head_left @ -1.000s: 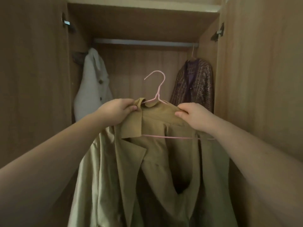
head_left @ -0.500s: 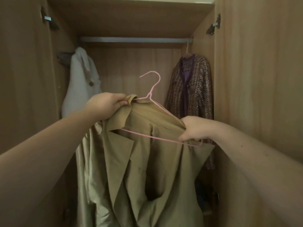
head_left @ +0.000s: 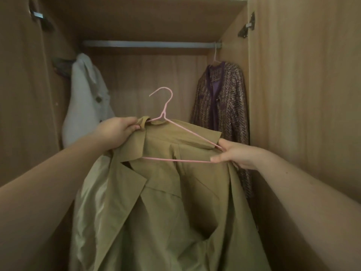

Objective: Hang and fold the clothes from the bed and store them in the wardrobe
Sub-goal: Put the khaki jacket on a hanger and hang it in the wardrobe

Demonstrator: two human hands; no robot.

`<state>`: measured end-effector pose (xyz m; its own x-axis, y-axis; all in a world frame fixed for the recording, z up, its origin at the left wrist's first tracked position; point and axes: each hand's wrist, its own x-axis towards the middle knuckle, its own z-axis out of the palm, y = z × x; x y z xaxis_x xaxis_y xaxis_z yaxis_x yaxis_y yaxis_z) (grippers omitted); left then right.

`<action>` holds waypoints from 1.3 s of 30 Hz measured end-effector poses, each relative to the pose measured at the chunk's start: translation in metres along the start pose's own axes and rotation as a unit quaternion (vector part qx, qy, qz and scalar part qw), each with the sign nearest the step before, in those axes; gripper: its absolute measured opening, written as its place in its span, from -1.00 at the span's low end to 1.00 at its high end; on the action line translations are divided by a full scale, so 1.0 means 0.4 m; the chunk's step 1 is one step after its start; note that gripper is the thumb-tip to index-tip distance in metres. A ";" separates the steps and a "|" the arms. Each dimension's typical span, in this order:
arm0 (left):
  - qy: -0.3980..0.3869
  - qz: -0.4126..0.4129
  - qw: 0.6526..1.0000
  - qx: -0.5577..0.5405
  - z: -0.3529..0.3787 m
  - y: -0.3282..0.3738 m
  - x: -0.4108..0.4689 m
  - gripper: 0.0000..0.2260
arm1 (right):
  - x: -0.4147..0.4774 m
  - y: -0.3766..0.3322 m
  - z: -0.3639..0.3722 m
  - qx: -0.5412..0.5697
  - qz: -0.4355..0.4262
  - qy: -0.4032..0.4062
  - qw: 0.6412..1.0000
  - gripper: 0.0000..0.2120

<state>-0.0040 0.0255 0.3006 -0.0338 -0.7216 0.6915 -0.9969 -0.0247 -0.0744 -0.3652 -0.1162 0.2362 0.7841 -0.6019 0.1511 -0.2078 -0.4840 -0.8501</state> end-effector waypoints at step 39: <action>0.040 -0.124 0.973 -0.189 0.044 0.069 0.028 -0.80 | 0.046 -0.118 0.037 -0.391 -0.193 0.458 0.775 -0.61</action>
<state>-0.0308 0.0045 0.2937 0.2218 -0.6688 0.7096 -0.9292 0.0757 0.3617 -0.3324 -0.0949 0.2716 0.2073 -0.3421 0.9165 -0.6325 -0.7616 -0.1412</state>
